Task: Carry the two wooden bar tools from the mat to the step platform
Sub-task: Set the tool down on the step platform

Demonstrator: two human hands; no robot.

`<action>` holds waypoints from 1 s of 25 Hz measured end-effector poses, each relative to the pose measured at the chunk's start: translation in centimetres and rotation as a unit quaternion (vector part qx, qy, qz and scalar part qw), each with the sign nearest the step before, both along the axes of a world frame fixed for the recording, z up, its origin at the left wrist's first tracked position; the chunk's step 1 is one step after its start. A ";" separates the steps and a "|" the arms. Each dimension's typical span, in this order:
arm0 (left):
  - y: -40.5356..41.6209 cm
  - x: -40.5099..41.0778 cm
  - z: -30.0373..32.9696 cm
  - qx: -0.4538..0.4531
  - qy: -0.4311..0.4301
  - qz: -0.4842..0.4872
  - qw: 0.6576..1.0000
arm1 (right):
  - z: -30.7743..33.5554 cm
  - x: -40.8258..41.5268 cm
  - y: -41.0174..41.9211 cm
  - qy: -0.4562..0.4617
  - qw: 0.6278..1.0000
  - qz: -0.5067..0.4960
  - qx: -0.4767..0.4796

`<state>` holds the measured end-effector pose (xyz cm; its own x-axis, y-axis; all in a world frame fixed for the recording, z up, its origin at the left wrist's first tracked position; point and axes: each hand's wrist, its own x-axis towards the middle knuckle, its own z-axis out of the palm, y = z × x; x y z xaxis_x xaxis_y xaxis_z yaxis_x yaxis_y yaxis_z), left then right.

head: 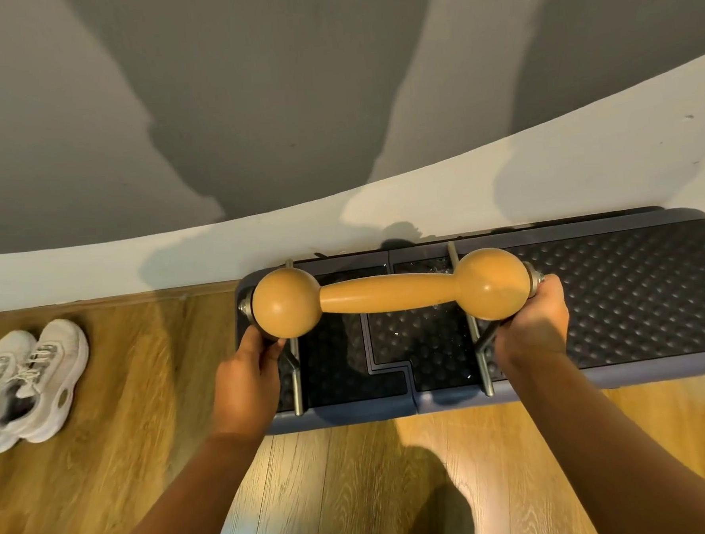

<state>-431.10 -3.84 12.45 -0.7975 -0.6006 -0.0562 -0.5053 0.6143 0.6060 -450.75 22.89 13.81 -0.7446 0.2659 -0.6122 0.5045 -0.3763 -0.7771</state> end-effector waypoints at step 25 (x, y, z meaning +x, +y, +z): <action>-0.7 -3.6 24.0 0.108 0.077 -0.062 0.989 | 23.1 -0.6 -0.1 0.312 0.744 0.456 0.376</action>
